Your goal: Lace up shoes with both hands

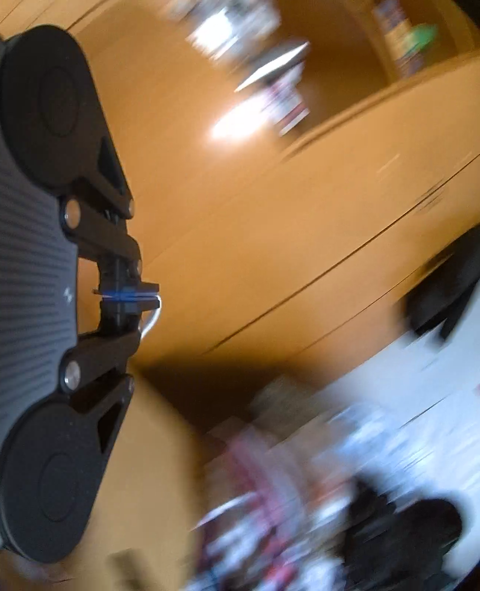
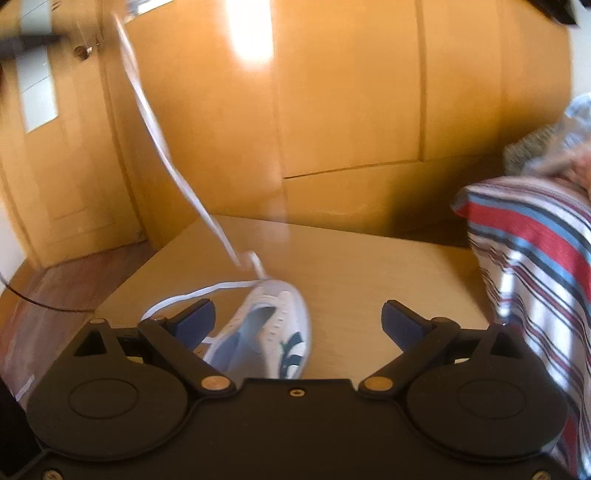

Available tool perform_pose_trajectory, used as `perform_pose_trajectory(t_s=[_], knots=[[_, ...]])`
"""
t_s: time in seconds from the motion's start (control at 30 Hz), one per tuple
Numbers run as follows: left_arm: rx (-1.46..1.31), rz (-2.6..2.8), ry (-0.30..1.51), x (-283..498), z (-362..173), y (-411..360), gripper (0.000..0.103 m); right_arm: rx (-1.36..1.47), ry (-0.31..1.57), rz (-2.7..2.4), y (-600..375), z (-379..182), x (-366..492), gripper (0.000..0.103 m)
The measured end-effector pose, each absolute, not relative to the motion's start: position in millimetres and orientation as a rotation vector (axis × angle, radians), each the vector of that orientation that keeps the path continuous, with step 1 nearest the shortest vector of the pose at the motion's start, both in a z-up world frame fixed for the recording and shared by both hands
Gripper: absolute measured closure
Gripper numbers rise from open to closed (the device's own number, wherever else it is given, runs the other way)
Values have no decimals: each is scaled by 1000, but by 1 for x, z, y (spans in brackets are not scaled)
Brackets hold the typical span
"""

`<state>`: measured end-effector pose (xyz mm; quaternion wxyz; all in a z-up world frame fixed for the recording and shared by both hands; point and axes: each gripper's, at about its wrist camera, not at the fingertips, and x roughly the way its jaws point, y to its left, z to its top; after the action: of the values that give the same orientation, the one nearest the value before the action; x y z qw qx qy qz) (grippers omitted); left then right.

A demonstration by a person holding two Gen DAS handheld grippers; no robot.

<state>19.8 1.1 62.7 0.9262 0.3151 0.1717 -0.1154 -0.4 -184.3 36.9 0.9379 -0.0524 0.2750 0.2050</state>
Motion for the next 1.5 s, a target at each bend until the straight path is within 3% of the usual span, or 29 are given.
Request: perform_pose_trajectory(t_s=[0.1,0.2,0.27,0.33,0.53,0.67,0.8,0.97,1.03,1.07,1.37,1.5], knots=[[669,-384,402,11,12,-7,102,-219,531,501,-158,30,5,9],[700,-499,386,-1,3,-12,102,-353,542,611,-129,16,16,30],[675,-540,385,1,7,-11,102,-400,550,669,-120,10,20,62],[683,-566,395,0,3,-11,102,-441,572,729,-107,4,29,67],[712,-611,419,-1,0,-11,102,-427,565,780,-97,1,34,67],[709,-622,423,-4,2,-15,102,-424,579,811,-95,-2,33,91],[705,-601,441,0,0,-15,102,-418,569,795,-99,1,29,95],[632,-540,437,9,6,-12,94,-322,600,747,-105,2,35,97],[594,-500,427,9,8,-7,73,-221,619,711,-115,4,40,97],[566,-478,425,9,10,-3,71,-187,623,699,-120,5,38,97],[183,-438,580,34,11,25,71,-68,631,620,-127,5,36,97],[195,-354,642,37,0,32,72,-99,669,617,-127,1,37,96]])
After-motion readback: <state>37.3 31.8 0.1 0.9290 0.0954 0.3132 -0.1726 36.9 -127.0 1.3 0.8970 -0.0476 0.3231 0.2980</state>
